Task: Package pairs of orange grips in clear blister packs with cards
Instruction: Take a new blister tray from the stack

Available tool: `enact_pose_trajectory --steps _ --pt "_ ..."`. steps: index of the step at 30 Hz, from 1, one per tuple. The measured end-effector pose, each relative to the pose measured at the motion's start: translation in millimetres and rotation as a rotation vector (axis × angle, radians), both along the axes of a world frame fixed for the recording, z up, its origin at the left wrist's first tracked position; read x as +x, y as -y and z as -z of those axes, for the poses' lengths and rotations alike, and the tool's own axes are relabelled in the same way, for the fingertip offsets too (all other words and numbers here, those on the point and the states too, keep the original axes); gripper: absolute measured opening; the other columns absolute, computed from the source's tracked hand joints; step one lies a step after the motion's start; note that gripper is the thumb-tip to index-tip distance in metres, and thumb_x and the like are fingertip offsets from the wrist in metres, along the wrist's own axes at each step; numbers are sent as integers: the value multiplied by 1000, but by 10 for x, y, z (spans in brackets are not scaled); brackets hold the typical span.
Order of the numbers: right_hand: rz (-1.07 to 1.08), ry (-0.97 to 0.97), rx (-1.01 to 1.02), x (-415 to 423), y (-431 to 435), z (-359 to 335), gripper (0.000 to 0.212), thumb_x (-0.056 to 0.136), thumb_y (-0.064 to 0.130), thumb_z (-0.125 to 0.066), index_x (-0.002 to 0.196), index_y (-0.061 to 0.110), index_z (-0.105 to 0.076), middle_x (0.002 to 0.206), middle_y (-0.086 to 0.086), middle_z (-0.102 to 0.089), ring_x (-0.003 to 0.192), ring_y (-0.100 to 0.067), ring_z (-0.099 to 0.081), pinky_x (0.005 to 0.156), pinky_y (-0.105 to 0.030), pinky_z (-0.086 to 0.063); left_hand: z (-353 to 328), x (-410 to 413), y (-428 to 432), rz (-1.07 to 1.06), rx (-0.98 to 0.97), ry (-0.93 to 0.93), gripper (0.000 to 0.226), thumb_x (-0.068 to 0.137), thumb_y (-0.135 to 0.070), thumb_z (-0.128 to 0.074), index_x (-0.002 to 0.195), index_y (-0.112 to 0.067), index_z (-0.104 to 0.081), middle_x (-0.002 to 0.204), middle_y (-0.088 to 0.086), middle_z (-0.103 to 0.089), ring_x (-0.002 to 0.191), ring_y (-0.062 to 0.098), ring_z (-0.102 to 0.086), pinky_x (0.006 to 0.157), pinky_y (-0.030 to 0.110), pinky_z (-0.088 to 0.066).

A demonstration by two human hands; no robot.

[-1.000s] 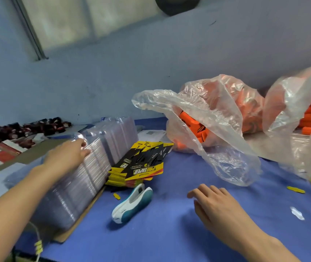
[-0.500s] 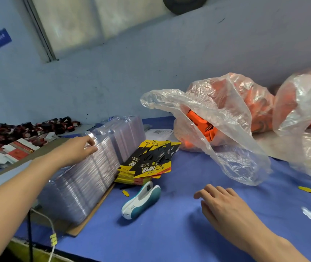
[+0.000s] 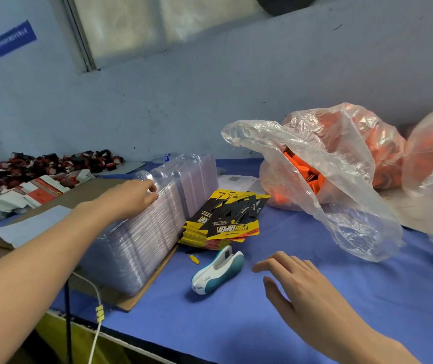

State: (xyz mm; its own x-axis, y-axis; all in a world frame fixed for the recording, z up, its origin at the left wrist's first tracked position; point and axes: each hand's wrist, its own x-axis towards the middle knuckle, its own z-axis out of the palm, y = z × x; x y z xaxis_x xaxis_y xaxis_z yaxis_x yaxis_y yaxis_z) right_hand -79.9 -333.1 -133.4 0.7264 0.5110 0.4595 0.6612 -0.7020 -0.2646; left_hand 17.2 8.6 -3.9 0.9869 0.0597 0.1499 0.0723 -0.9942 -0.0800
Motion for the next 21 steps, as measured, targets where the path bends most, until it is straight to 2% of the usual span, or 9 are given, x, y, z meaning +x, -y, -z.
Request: enact_pose_trajectory --steps 3,5,9,11,13,15,18,21 --pt "-84 11 38 55 -429 -206 26 104 33 -34 126 37 -47 120 18 -47 102 -8 -48 87 -29 -40 -12 5 -6 -3 44 4 29 103 -33 -41 121 -19 -58 118 10 -64 98 26 -61 79 37 -49" --pt "-108 34 62 116 -733 -346 26 104 32 -34 126 32 -47 120 13 -47 107 -12 -47 90 -31 -39 -14 45 36 -24 129 8 27 102 -27 -41 118 -13 -57 113 15 -63 92 29 -61 70 34 -44" --pt "-101 71 51 267 -1207 -503 33 103 30 -35 135 27 -46 125 6 -47 110 -17 -46 91 -30 -38 10 79 158 -58 378 36 23 95 -6 -44 116 -4 -53 115 20 -62 98 36 -64 69 36 -42" --pt "-105 56 43 334 -1345 -528 35 103 29 -37 137 27 -45 129 4 -47 113 -19 -47 93 -32 -39 35 66 184 -25 565 55 28 90 -2 -51 118 -4 -55 116 15 -63 102 33 -66 69 35 -43" --pt "-110 43 37 380 -1439 -524 36 103 29 -38 137 27 -45 132 4 -46 117 -20 -47 95 -34 -40 52 81 176 28 668 45 32 87 2 -54 118 -6 -56 116 10 -63 103 29 -67 71 34 -43" --pt "-108 37 34 418 -1497 -514 36 103 30 -38 138 27 -44 133 3 -45 118 -20 -46 95 -33 -40 10 114 159 27 620 31 32 85 4 -53 115 -7 -57 116 12 -63 100 29 -66 71 35 -41" --pt "-94 50 37 480 -1554 -527 36 102 29 -39 138 26 -44 132 2 -45 113 -21 -47 93 -34 -40 -150 118 115 6 409 67 18 84 3 -49 99 -8 -52 106 15 -65 78 29 -59 65 35 -37" --pt "-92 58 58 544 -1637 -588 42 101 28 -41 143 25 -40 140 1 -42 117 -23 -47 93 -36 -40 -315 122 42 10 348 127 11 92 -2 -44 102 -4 -48 103 19 -66 84 35 -62 63 35 -35"
